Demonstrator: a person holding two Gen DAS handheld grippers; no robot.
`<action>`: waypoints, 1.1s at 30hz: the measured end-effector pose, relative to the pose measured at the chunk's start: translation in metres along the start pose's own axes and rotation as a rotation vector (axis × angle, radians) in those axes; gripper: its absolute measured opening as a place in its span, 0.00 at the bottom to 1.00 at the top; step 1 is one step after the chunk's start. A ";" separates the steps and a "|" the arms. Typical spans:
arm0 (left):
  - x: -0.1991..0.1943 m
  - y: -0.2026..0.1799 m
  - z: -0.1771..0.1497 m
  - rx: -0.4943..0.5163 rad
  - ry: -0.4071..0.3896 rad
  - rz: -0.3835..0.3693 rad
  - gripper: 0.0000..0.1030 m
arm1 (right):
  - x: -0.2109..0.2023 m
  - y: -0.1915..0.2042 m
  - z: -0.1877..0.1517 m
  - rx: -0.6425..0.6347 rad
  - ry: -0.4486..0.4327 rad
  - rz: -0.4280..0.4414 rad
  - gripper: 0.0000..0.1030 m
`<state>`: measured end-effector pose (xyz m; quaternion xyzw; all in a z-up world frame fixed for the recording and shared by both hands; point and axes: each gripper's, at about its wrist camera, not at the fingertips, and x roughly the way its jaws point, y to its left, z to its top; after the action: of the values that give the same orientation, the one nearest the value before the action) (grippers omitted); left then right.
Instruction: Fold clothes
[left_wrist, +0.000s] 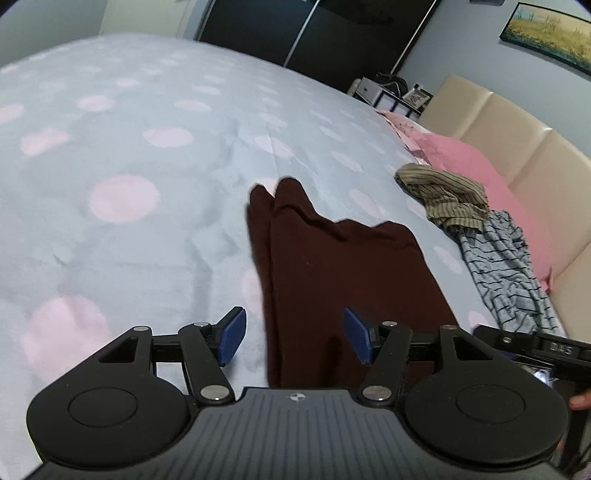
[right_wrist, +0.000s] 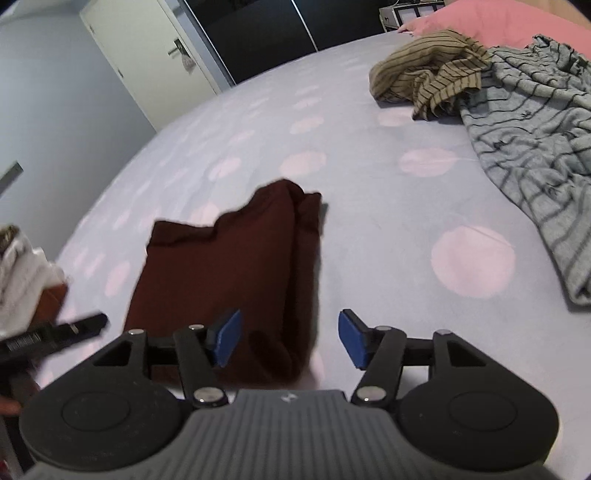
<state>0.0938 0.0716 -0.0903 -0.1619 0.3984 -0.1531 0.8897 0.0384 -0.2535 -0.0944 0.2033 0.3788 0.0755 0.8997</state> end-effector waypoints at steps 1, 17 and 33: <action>0.005 0.001 0.001 -0.008 0.008 -0.003 0.56 | 0.004 0.001 0.003 0.001 0.008 0.006 0.61; 0.066 0.029 0.017 -0.158 0.045 -0.079 0.58 | 0.077 -0.012 0.031 0.105 0.112 0.066 0.70; 0.088 0.025 0.024 -0.160 -0.009 -0.093 0.29 | 0.098 -0.001 0.041 0.047 0.098 0.089 0.39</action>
<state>0.1716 0.0632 -0.1433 -0.2515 0.3973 -0.1614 0.8677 0.1361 -0.2391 -0.1326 0.2372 0.4147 0.1163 0.8708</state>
